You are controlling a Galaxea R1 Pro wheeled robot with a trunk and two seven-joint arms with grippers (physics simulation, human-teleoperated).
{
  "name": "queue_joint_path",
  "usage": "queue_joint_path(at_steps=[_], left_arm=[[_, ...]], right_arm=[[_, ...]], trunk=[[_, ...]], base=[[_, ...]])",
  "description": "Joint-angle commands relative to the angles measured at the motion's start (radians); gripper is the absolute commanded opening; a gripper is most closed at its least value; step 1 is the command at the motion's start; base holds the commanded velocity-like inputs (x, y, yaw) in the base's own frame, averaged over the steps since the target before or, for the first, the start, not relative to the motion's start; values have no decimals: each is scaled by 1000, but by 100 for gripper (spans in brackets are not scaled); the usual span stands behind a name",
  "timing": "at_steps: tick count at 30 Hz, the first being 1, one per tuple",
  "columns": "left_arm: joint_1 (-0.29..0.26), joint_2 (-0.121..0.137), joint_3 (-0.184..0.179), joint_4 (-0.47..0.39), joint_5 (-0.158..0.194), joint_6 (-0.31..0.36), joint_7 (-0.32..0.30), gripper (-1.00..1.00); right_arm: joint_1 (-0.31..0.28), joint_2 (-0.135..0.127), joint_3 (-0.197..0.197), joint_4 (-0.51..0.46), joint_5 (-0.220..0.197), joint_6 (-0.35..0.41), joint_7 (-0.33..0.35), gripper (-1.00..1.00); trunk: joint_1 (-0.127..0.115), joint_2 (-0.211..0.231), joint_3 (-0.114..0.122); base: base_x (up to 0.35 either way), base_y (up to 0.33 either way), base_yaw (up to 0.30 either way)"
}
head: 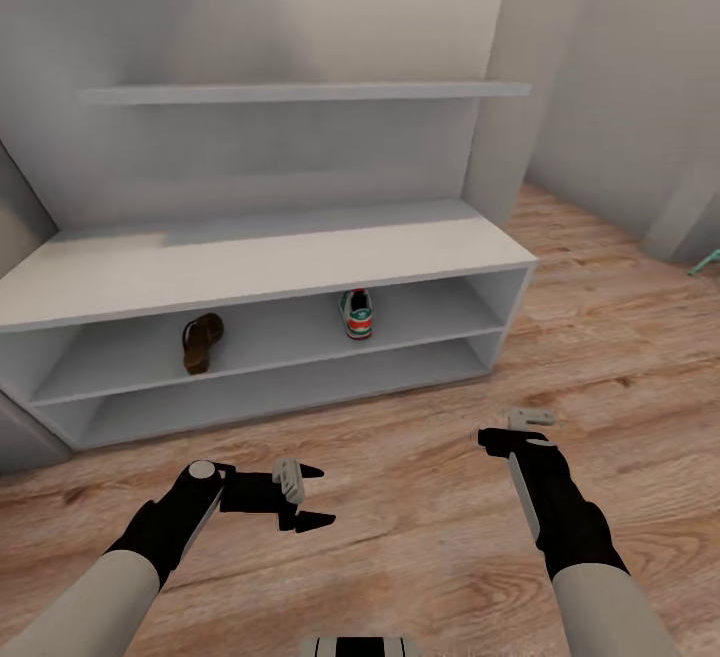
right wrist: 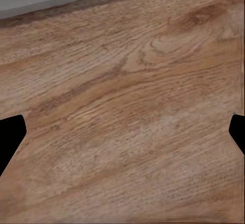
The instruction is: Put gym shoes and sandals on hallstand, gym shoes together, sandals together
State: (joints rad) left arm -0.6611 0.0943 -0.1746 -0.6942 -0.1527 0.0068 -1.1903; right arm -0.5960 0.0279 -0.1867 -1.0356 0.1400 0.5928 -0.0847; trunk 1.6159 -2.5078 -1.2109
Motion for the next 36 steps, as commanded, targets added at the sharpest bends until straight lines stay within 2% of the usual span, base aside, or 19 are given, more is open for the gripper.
queue_joint_path(at_steps=[1,21,36], left_arm=[[0,1,-1,-2,-2,1,-2,100],[0,-1,-2,-1,-2,2,3,100],[0,-2,-2,-2,-2,2,3,100]], right_arm=[[-1,1,-2,-1,10,5,3,100],[-1,1,-2,-1,10,5,3,100],[-1,1,-2,0,10,5,3,100]], trunk=[[0,0,0],[0,0,13],[0,0,24]], base=[[0,0,-291],[8,-4,-291],[178,-159,-291]])
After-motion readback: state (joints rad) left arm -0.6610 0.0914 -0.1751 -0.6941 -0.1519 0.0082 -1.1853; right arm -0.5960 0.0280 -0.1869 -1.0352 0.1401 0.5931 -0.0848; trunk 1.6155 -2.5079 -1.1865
